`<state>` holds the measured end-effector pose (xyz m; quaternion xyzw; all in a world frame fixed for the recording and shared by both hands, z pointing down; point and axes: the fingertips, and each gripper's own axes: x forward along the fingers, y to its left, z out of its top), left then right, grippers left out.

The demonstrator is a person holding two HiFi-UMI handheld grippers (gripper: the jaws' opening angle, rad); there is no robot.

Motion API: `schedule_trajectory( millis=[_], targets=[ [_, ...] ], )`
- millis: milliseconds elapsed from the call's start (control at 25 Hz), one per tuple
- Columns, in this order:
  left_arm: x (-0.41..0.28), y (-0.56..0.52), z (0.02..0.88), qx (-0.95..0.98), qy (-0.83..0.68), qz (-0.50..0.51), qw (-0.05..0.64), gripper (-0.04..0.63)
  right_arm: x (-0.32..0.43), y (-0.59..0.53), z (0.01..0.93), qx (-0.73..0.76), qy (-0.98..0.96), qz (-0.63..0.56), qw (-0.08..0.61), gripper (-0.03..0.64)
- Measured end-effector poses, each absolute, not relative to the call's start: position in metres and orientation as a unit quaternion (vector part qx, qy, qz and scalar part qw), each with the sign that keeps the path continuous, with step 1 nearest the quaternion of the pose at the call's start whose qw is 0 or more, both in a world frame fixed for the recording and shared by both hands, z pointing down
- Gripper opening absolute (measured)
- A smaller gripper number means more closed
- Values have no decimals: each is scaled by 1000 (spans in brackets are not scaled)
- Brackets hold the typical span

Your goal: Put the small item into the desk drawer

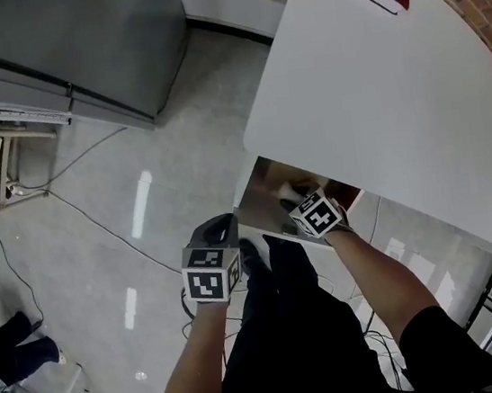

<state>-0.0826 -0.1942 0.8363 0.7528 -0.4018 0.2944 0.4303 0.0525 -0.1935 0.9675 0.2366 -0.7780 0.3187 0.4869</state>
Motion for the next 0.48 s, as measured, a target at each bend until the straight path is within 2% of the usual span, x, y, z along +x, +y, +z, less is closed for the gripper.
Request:
schedule_trajectory(
  millis=[480],
  targets=[
    [-100,-192,825,743,-413,291,439,11,51,-194,964,208,-771,317,512,192]
  ],
)
